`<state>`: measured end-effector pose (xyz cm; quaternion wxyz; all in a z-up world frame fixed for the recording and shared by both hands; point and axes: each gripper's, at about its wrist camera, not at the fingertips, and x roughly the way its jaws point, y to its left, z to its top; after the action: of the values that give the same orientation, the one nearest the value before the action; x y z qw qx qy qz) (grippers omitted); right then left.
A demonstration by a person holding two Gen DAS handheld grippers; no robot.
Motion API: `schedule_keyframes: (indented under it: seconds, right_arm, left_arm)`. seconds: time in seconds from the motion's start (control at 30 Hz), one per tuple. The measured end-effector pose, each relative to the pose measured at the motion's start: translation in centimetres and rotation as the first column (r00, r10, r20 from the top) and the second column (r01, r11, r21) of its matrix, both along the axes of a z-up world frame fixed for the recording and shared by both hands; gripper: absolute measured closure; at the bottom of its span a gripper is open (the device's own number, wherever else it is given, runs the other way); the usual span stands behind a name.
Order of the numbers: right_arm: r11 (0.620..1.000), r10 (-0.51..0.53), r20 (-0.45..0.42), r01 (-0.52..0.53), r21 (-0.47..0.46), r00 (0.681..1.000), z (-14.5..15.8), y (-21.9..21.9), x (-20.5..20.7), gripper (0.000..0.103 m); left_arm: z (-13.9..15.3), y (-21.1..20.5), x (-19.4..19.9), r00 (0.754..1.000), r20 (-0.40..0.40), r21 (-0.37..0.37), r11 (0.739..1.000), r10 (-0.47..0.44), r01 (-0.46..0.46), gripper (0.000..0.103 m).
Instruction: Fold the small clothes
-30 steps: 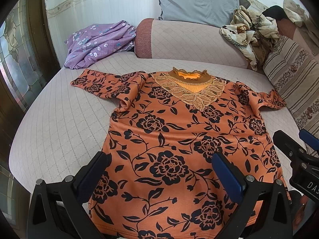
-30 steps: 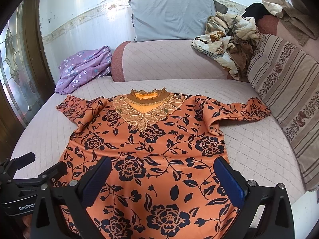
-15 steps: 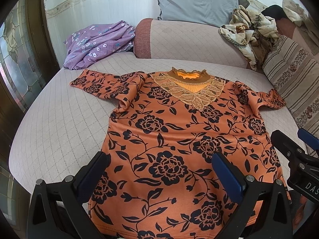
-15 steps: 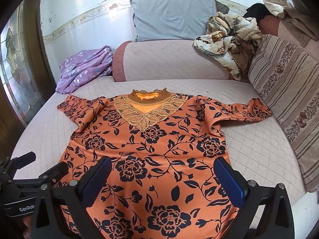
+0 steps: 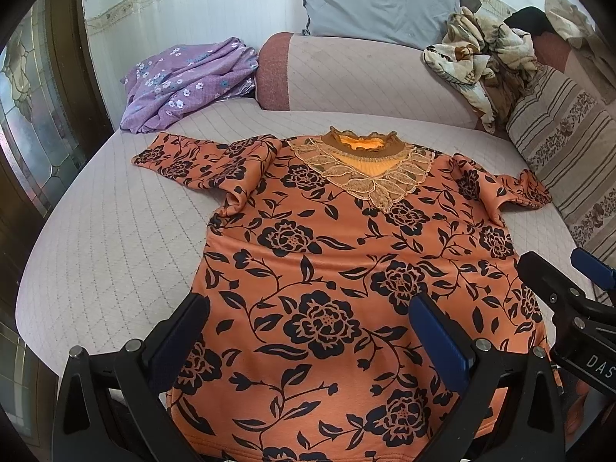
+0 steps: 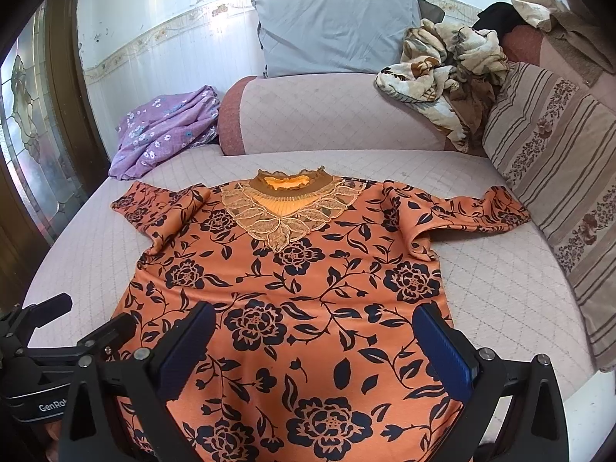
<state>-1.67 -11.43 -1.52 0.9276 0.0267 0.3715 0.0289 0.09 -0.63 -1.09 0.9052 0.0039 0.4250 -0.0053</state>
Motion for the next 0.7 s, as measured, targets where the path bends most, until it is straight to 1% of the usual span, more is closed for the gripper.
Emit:
schedule_keyframes:
  seconds: [0.13,0.2,0.23,0.3,0.37,0.4,0.43,0.47,0.5,0.53,0.6,0.63,0.67,0.7]
  right_arm:
    - [1.0,0.008,-0.004,-0.008,0.012,1.0,-0.2,-0.1,0.2,0.0]
    - [0.999,0.024,-0.006,-0.023,0.041,1.0,-0.3,-0.5,0.4,0.0]
    - [0.997,0.035,-0.008,-0.034,0.075,0.999,-0.4,-1.2,0.6,0.0]
    - [0.982,0.043,0.001,-0.043,0.185,0.999,-0.8,-3.7,1.0,0.0]
    - [0.959,-0.001,-0.005,0.002,0.284,1.0,-1.4,-7.3,2.0,0.0]
    - [0.944,-0.039,-0.016,0.042,0.327,0.999,-1.8,-9.6,2.7,0.0]
    - [0.927,-0.079,-0.024,0.083,0.366,0.997,-2.2,-12.0,3.5,0.0]
    - [0.912,-0.112,-0.027,0.114,0.394,0.993,-2.6,-13.9,4.1,0.0]
    - [0.89,-0.159,-0.037,0.16,0.427,0.987,-3.2,-16.5,5.0,0.0]
    - [0.856,-0.217,-0.062,0.221,0.467,0.974,-4.1,-19.5,6.1,0.001]
    - [0.772,-0.313,-0.124,0.328,0.545,0.942,-6.1,-24.9,8.2,0.004]
    - [0.722,-0.357,-0.155,0.378,0.579,0.921,-7.2,-27.5,9.4,0.012]
    - [0.661,-0.395,-0.191,0.423,0.62,0.899,-8.5,-29.9,10.6,0.021]
    - [0.599,-0.421,-0.232,0.461,0.655,0.877,-9.7,-32.0,11.9,0.026]
  left_arm:
    - [-0.3,0.3,0.3,1.0,-0.013,-0.011,1.0,0.0,0.0,0.0]
    - [-0.9,1.2,0.8,0.999,-0.033,-0.045,0.999,0.006,-0.007,0.0]
    - [-1.3,2.0,1.1,0.999,-0.049,-0.069,0.997,0.015,-0.018,0.0]
    - [-2.3,4.2,2.0,0.995,-0.086,-0.122,0.99,0.054,-0.064,0.0]
    - [-3.4,7.3,2.9,0.985,-0.124,-0.172,0.975,0.119,-0.139,0.0]
    - [-3.8,8.6,3.3,0.98,-0.134,-0.177,0.969,0.148,-0.171,0.0]
    - [-4.1,10.8,3.8,0.97,-0.136,-0.169,0.96,0.202,-0.223,0.0]
    - [-4.2,12.1,4.0,0.963,-0.13,-0.161,0.954,0.235,-0.254,0.0]
    - [-4.3,13.5,4.3,0.956,-0.121,-0.156,0.946,0.267,-0.284,0.0]
    - [-4.4,15.2,4.6,0.946,-0.112,-0.155,0.935,0.304,-0.319,0.0]
    - [-4.7,18.2,5.0,0.926,-0.099,-0.17,0.91,0.365,-0.377,0.0]
    - [-5.0,19.6,5.2,0.915,-0.097,-0.185,0.897,0.391,-0.402,0.0]
    - [-5.6,21.0,5.4,0.906,-0.103,-0.21,0.881,0.411,-0.423,0.0]
    - [-6.2,22.2,5.5,0.896,-0.116,-0.226,0.867,0.428,-0.443,0.0]
